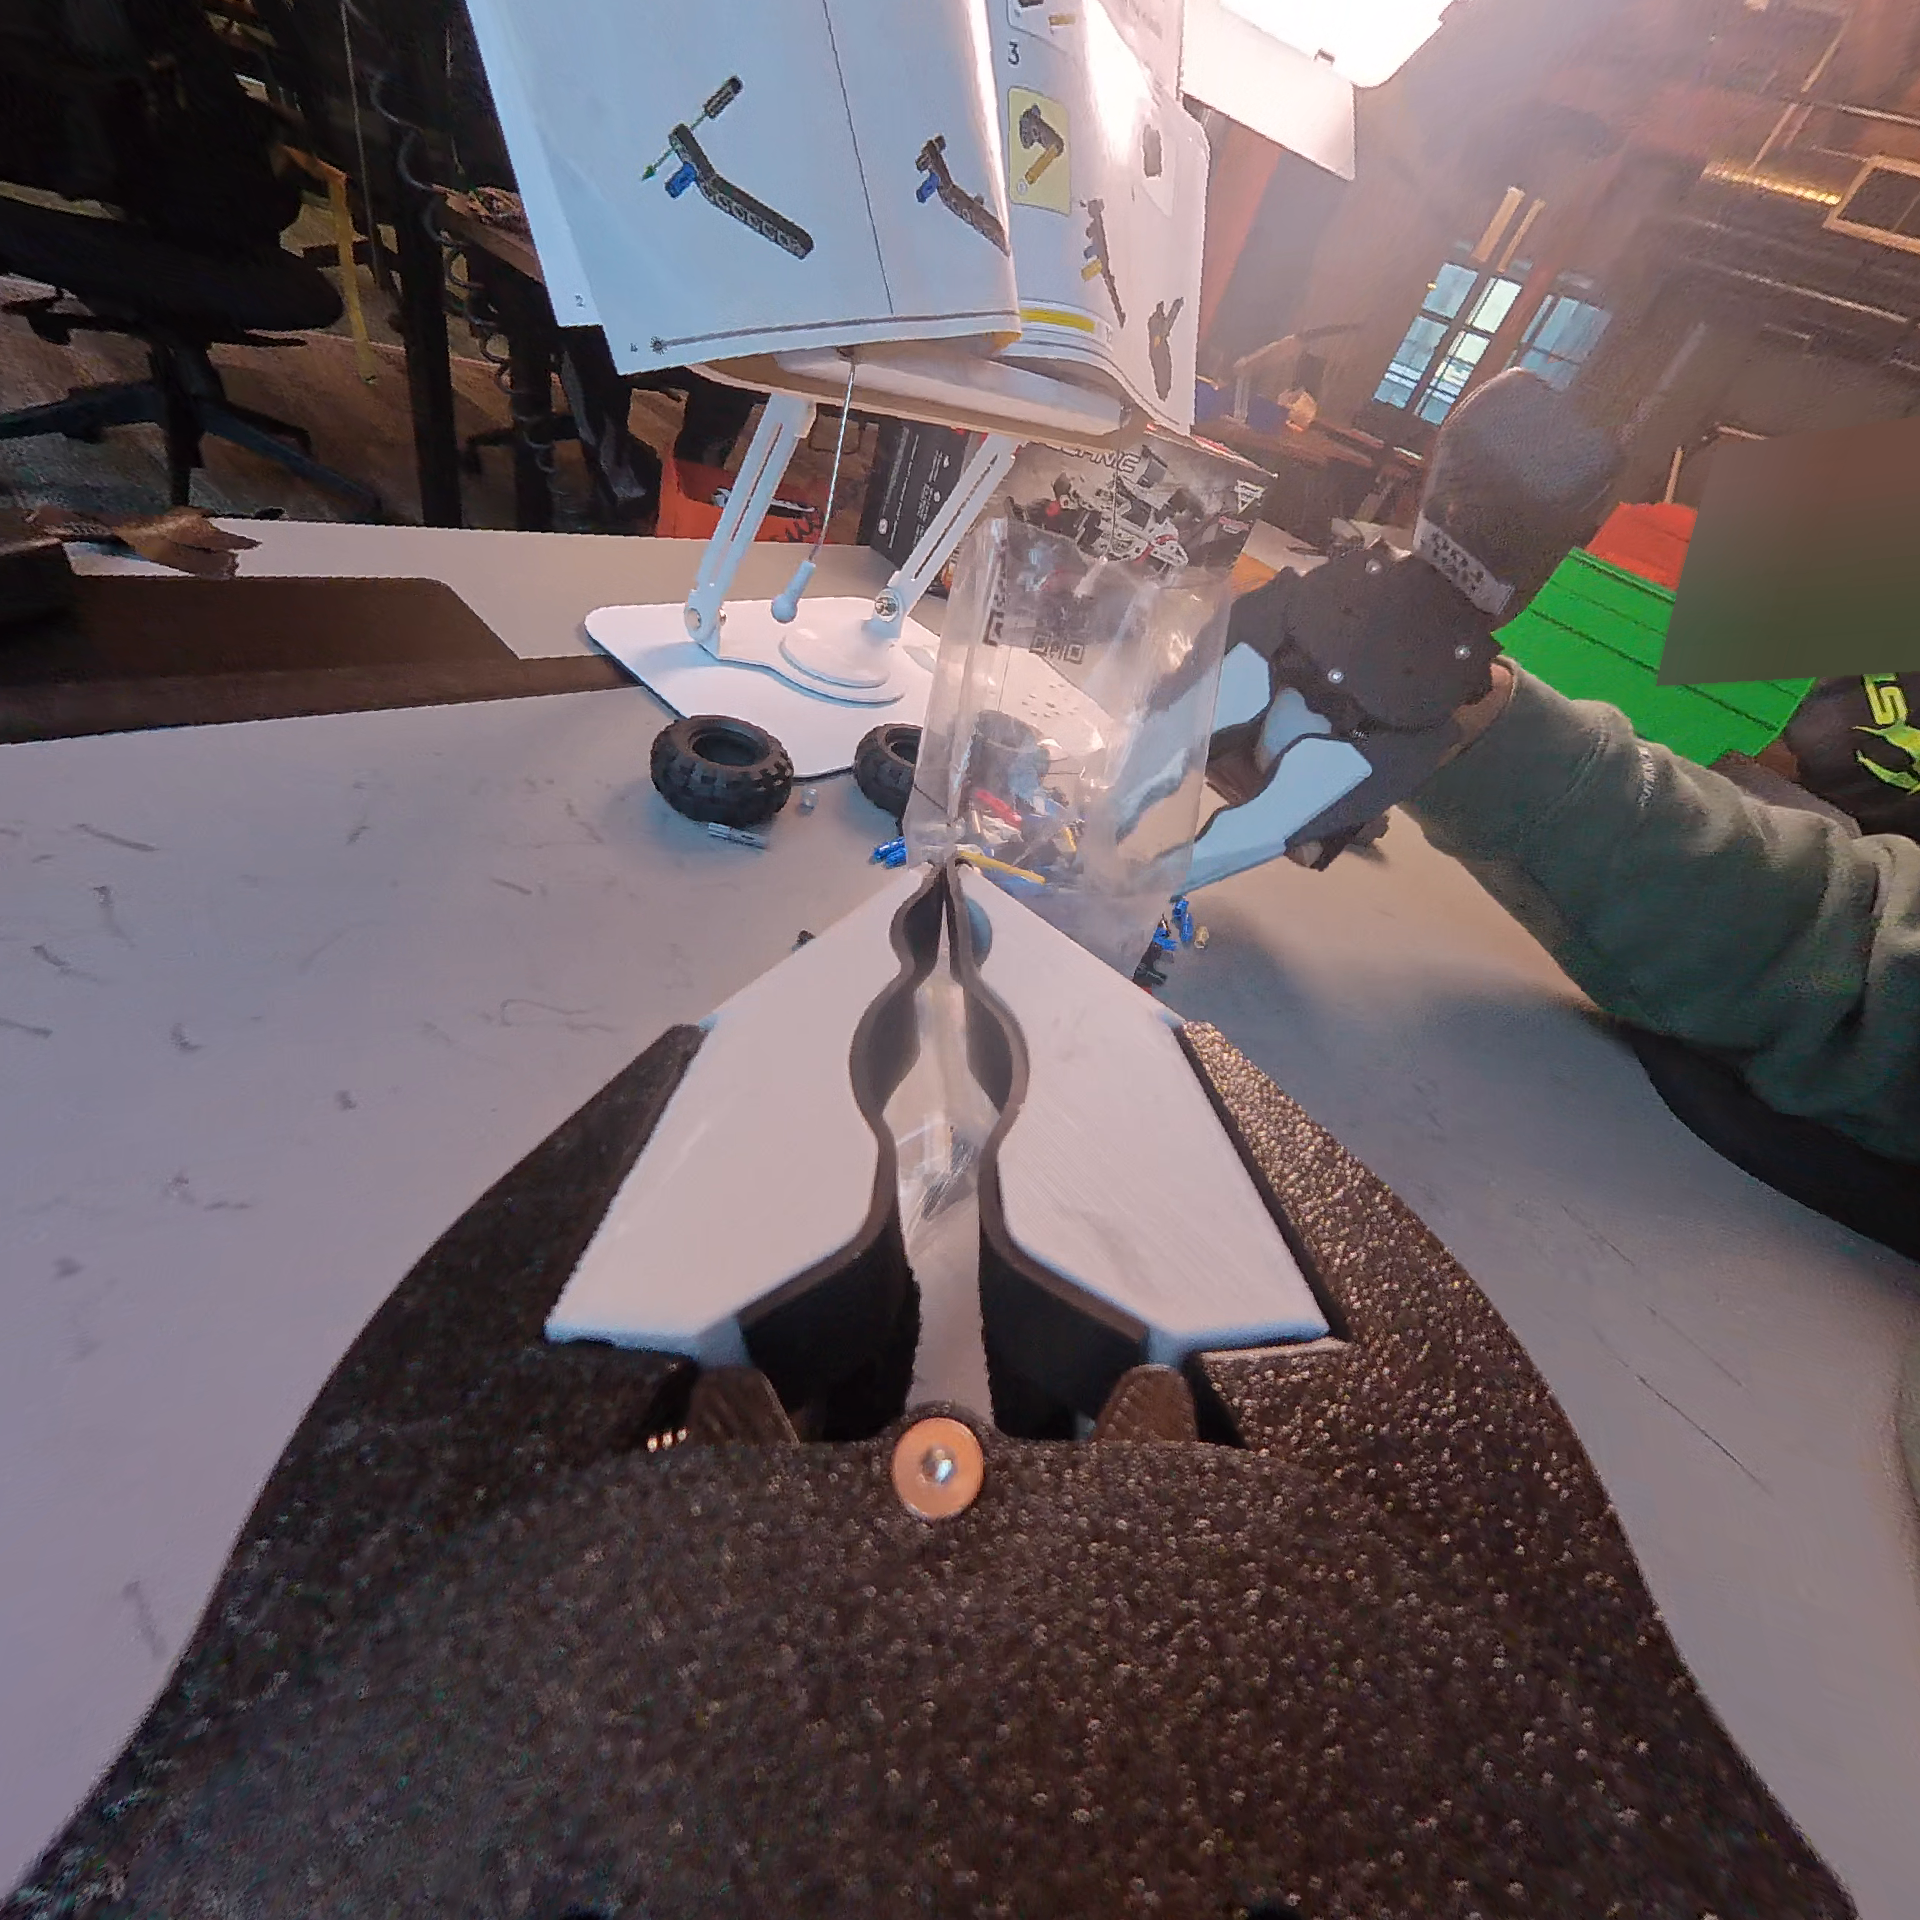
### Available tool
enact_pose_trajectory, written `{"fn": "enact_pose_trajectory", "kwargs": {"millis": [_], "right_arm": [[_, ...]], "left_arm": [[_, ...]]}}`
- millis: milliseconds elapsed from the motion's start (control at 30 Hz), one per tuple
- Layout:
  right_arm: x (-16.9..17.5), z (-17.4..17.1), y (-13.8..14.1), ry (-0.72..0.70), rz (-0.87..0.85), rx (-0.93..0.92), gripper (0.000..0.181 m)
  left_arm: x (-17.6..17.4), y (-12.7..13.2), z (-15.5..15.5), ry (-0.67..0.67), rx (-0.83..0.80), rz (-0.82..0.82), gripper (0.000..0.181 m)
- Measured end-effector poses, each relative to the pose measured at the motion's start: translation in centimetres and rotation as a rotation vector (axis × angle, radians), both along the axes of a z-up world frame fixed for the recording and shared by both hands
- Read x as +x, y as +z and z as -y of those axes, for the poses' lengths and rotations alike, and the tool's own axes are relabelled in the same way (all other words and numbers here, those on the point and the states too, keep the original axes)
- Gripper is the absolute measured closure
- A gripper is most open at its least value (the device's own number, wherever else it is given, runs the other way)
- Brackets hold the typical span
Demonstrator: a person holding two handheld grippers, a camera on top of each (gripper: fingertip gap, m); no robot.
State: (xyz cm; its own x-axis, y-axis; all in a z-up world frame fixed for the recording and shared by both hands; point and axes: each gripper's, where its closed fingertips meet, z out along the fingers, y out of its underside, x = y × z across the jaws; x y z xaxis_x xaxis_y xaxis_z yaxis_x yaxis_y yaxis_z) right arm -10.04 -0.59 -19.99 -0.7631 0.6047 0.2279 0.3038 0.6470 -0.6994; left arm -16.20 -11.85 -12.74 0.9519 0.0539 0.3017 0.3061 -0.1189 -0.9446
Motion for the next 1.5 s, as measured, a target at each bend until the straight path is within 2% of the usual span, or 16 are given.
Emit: {"fn": "enact_pose_trajectory", "kwargs": {"millis": [233,467,667,767,833,967,1067,1333,1500], "right_arm": [[-2.2,1.8,-2.3,-0.039,0.121,0.04,0.163],[-1.8,2.0,-3.6,-0.044,0.192,0.072,0.165],[-1.6,1.6,-3.7,-0.055,0.211,0.065,0.168],[-1.3,1.4,-3.5,-0.057,0.222,0.037,0.17],[-1.3,1.3,-2.6,-0.064,0.204,-0.021,0.181],[-1.3,0.4,0.2,-0.084,0.164,-0.115,0.181],[-1.4,0.1,0.6,-0.089,0.143,-0.105,0.181],[-1.1,2.0,-3.4,-0.04,0.228,0.049,0.166],[-0.8,2.1,-4.1,-0.078,0.289,0.043,0.167]], "left_arm": [[-0.2,0.0,0.1,0.014,-0.003,-0.01,0.181],[-0.2,0.0,0.2,0.006,-0.003,-0.01,0.181],[-0.1,0.2,0.2,0.003,-0.001,-0.013,0.181],[-0.1,0.2,0.2,0.004,-0.001,-0.015,0.181],[0.0,0.2,0.2,0.001,-0.002,-0.015,0.181],[0.1,0.0,0.1,-0.004,-0.009,-0.014,0.181],[0.1,-0.2,-0.1,-0.006,-0.016,-0.015,0.181],[0.1,-0.2,0.0,0.0,-0.02,-0.021,0.181],[0.1,-0.2,0.0,-0.007,-0.019,-0.02,0.181]]}}
